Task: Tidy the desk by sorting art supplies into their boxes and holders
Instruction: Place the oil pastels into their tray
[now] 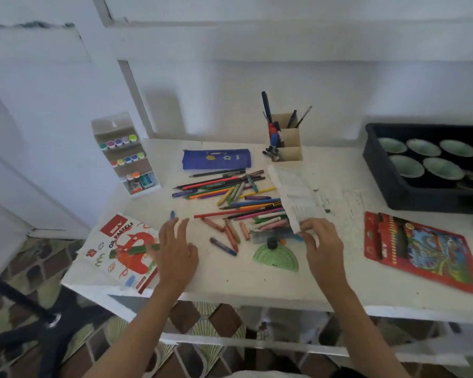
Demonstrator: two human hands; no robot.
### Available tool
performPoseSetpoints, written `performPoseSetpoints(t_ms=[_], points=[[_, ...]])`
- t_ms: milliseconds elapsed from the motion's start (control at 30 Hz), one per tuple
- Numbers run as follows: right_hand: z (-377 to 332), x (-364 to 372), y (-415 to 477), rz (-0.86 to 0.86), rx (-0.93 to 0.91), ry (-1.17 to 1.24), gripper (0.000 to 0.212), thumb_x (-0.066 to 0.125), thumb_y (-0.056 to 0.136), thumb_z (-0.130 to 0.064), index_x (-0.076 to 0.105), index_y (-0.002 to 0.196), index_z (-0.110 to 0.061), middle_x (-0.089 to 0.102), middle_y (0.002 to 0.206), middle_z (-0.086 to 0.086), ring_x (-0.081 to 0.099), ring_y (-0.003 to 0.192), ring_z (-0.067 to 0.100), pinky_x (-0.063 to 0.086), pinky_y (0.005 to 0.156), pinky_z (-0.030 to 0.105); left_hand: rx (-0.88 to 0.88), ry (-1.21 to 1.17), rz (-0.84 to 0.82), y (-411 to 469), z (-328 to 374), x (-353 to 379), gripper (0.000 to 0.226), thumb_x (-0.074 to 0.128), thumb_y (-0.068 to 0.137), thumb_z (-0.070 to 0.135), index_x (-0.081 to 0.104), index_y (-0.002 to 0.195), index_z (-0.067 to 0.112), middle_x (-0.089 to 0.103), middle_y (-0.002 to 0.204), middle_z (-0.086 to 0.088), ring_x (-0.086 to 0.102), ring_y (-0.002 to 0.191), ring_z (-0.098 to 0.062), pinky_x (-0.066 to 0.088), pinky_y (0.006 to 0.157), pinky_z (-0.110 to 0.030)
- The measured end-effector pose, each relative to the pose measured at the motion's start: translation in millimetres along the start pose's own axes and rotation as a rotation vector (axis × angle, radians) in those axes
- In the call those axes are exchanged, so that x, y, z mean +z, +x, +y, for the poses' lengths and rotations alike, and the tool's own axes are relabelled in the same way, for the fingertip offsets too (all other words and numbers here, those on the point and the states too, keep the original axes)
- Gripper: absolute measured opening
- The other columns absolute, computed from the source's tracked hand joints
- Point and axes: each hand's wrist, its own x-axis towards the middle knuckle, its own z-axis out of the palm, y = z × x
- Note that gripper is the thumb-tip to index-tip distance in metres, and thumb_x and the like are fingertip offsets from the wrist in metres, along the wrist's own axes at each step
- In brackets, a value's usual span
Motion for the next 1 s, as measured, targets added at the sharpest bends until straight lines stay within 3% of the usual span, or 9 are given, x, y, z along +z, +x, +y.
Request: performPoseSetpoints(t_ms=[233,500,567,633,700,767,833,933,1000], points=[[-49.1,33.3,-31.3,-0.06,-0.13,0.069,0.018,0.062,0.078,0.014,0.061,0.085,-0.002,0.06,0.091,0.007,0.052,0.091,0.018,0.043,0.083,0.019,-0.057,0.151,-0.028,-17.0,-52.1,-16.5,0.043,0.067,0.083,0.024,0.056,0.121,0.01,0.052,0.127,-0.018,0.046,0.116,-0.037,0.035,0.088,-0.059],[-82.5,61.4,-35.3,-0.078,-0.271,0.071,0.012,0.065,0.078,0.003,0.064,0.085,-0.007,0.063,0.089,0.004,0.056,0.087,0.018,0.046,0.074,0.033,0.062,0.066,-0.079,-2.4,-86.1,-30.3,0.036,0.06,0.09,0.02,0.058,0.126,0.015,0.051,0.135,-0.009,0.047,0.124,-0.031,0.026,0.103,-0.058],[-92.0,69.3,-35.2,-0.072,-0.331,0.062,0.004,0.063,0.082,-0.007,0.065,0.085,-0.01,0.064,0.089,0.001,0.056,0.087,0.017,0.044,0.076,0.034,0.049,-0.122,-0.055,0.9,-84.5,-36.1,0.03,0.058,0.091,0.012,0.062,0.121,0.013,0.053,0.132,-0.01,0.049,0.121,-0.03,0.027,0.108,-0.053],[-100.5,79.6,-35.8,-0.105,-0.396,0.068,0.004,0.059,0.085,-0.013,0.063,0.085,-0.014,0.064,0.089,-0.001,0.054,0.088,0.015,0.04,0.079,0.033,-0.061,-0.481,0.014,1.1,-70.7,-50.9,0.024,0.053,0.094,0.008,0.064,0.115,0.009,0.057,0.123,-0.012,0.054,0.107,-0.025,0.042,0.1,-0.033],[-108.9,92.1,-36.9,-0.154,-0.452,0.081,0.005,0.059,0.086,-0.013,0.062,0.084,-0.016,0.063,0.088,-0.002,0.055,0.087,0.016,0.041,0.08,0.036,-0.379,-0.978,-0.007,5.0,-52.2,-72.3,0.022,0.047,0.098,0.016,0.062,0.113,0.012,0.061,0.116,-0.009,0.059,0.093,-0.02,0.049,0.082,-0.023],[-118.1,103.8,-37.3,-0.181,-0.505,0.096,0.005,0.059,0.086,-0.012,0.061,0.083,-0.017,0.063,0.087,-0.002,0.056,0.086,0.017,0.04,0.079,0.037,-0.689,-1.404,-0.089,9.2,-38.2,-88.7,0.023,0.046,0.098,0.028,0.058,0.113,0.015,0.064,0.104,-0.007,0.063,0.085,-0.022,0.054,0.074,-0.033],[-129.1,116.5,-37.6,-0.211,-0.58,0.1,0.006,0.06,0.084,-0.011,0.063,0.081,-0.015,0.064,0.086,-0.001,0.054,0.085,0.017,0.037,0.078,0.035,-0.747,-1.502,-0.13,10.1,-36.3,-94.7,0.019,0.051,0.096,0.027,0.052,0.112,0.018,0.061,0.099,-0.005,0.062,0.085,-0.023,0.055,0.072,-0.039],[-142.8,136.8,-41.9,-0.322,-0.701,0.123,0.007,0.063,0.082,-0.006,0.065,0.084,-0.012,0.066,0.091,0.002,0.056,0.088,0.018,0.043,0.08,0.038,-0.743,-1.424,-0.092,6.7,-50.3,-92.4,0.03,0.06,0.09,0.011,0.045,0.116,0.017,0.059,0.112,-0.007,0.06,0.098,-0.027,0.054,0.079,-0.049],[-146.3,149.5,-46.3,-0.374,-0.703,0.074,0.028,0.056,0.08,0.003,0.062,0.1,-0.015,0.065,0.106,0.002,0.056,0.101,0.019,0.043,0.09,0.044,-0.784,-1.377,-0.003,3.9,-64.6,-91.8,0.025,0.058,0.09,0.006,0.046,0.11,0.013,0.059,0.11,-0.013,0.062,0.096,-0.032,0.055,0.078,-0.052]])
